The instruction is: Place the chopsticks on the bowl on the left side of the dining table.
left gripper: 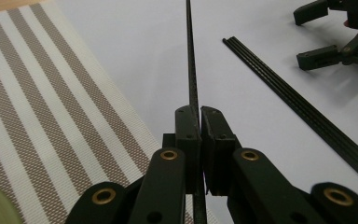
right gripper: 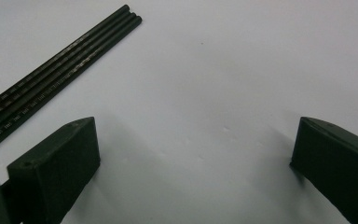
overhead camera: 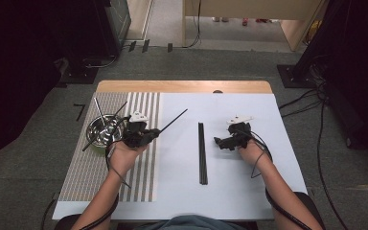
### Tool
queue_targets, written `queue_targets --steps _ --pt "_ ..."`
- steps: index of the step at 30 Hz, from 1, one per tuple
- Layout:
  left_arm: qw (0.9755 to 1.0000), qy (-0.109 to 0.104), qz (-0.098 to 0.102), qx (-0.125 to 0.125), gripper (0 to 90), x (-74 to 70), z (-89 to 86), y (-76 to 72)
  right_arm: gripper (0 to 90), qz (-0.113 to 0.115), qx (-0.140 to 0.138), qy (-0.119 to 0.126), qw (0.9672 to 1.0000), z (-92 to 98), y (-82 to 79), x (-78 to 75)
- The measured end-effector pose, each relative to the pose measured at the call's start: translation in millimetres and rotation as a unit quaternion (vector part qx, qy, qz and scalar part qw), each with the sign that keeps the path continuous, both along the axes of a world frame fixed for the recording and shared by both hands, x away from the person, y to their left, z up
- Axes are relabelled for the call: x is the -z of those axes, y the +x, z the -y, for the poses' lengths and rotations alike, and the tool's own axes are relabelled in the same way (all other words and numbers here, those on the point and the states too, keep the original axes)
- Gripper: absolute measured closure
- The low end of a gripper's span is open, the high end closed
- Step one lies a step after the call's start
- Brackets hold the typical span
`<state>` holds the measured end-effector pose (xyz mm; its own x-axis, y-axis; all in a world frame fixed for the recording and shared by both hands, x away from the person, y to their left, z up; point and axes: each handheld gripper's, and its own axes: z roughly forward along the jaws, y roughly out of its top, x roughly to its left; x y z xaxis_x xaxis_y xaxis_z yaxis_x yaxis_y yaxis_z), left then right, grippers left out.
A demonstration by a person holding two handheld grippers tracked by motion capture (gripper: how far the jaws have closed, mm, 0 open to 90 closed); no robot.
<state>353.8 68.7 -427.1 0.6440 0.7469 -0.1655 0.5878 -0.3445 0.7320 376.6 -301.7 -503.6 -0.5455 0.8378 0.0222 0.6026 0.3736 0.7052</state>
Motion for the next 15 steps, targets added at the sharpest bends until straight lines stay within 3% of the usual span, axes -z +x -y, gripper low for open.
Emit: queue_targets --steps 15 --pt "1.0 0.0 0.002 -0.003 87.5 -6.8 -13.0 0.9 0.5 0.0 0.0 0.0 1.0 0.0 0.0 0.1"
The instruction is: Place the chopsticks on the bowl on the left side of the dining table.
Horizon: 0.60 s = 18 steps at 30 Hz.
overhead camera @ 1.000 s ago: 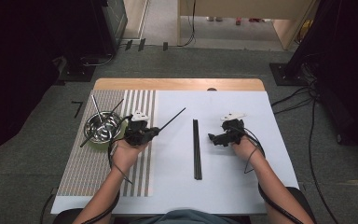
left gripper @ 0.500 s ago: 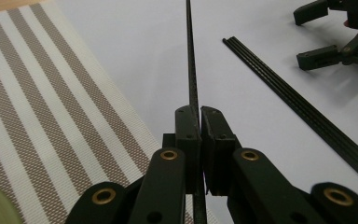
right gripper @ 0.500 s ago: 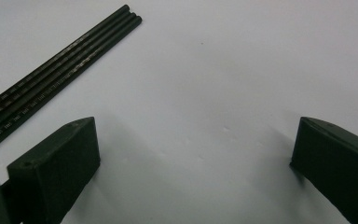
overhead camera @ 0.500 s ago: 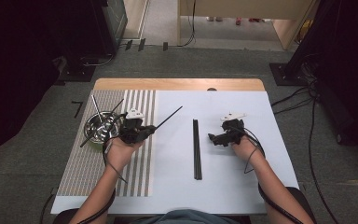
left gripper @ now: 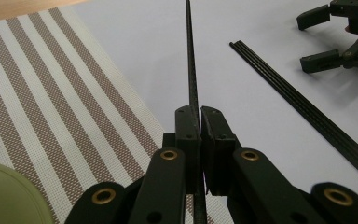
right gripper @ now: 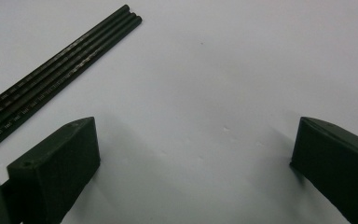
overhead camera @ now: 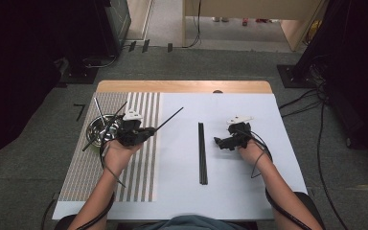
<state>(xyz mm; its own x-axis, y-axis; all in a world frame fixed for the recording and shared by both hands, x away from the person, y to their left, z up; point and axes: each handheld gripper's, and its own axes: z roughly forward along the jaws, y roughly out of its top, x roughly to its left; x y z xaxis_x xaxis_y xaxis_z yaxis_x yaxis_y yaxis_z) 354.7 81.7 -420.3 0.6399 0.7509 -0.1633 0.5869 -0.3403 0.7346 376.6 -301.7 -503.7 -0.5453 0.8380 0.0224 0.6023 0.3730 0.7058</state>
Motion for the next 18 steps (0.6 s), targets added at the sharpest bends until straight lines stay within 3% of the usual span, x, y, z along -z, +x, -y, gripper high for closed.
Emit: queue_targets --steps 18 --pt "1.0 0.0 0.004 -0.006 87.5 -6.1 -15.1 -1.4 0.5 0.0 0.0 0.0 1.0 0.0 0.0 0.0"
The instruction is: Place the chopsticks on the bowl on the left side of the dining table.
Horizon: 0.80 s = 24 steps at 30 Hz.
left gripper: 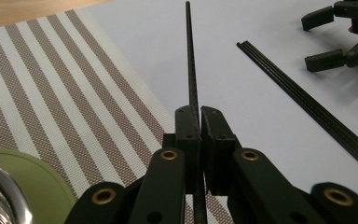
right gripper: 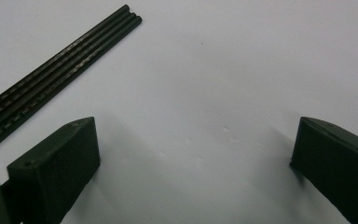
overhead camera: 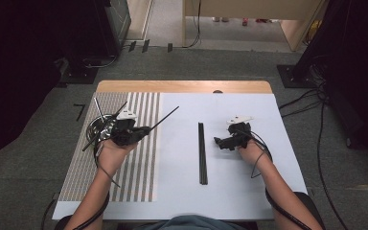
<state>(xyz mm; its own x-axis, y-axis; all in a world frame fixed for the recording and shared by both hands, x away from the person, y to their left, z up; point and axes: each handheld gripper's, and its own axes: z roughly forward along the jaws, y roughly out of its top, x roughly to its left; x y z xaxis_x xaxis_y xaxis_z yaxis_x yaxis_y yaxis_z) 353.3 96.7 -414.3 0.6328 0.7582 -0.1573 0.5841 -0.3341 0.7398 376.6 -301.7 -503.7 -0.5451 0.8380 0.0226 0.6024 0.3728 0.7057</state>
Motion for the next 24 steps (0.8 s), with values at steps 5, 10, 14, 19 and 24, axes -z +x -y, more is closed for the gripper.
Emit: queue_targets --steps 5,10,14,19,24 --pt "1.0 0.002 0.002 -0.002 87.5 -1.5 -4.3 -0.6 0.5 0.0 0.0 0.0 1.0 0.0 0.0 0.0" --pt "1.0 0.0 0.002 -0.004 87.5 -2.9 -8.9 -1.1 0.5 0.0 0.0 0.0 1.0 0.0 0.0 0.0" --pt "1.0 0.0 0.003 -0.009 87.5 -3.8 -13.7 -1.1 0.5 0.0 0.0 0.0 1.0 0.0 0.0 0.0" --pt "0.9999 0.003 0.004 -0.011 87.5 -4.7 -19.5 -1.6 0.5 0.0 0.0 0.0 1.0 0.0 0.0 0.0" --pt "0.9999 0.005 0.005 -0.015 87.5 -5.7 -26.2 -1.9 0.5 0.0 0.0 0.0 1.0 0.0 0.0 0.0"
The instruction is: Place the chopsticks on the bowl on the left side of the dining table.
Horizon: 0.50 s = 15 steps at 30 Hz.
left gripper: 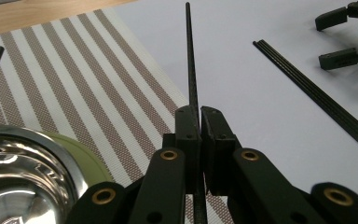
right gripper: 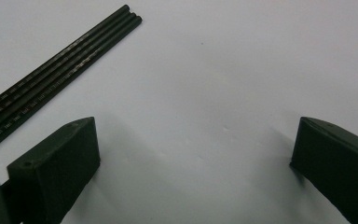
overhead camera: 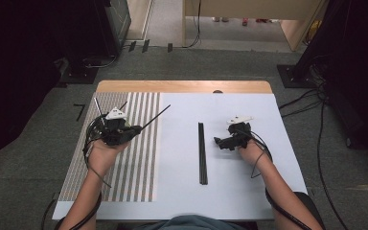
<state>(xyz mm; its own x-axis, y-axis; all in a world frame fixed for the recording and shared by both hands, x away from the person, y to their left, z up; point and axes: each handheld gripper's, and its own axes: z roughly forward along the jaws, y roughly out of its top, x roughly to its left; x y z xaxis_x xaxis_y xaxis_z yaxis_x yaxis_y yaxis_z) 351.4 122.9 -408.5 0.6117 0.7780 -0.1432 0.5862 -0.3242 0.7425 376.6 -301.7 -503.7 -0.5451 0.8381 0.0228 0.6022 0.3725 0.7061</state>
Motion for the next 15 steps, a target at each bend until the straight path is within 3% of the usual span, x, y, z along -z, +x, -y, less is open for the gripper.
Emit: queue_targets --steps 15 --pt "0.9998 0.002 0.001 -0.021 87.5 -1.9 -22.2 -1.8 0.5 0.0 0.0 0.0 1.0 0.1 0.0 0.0"
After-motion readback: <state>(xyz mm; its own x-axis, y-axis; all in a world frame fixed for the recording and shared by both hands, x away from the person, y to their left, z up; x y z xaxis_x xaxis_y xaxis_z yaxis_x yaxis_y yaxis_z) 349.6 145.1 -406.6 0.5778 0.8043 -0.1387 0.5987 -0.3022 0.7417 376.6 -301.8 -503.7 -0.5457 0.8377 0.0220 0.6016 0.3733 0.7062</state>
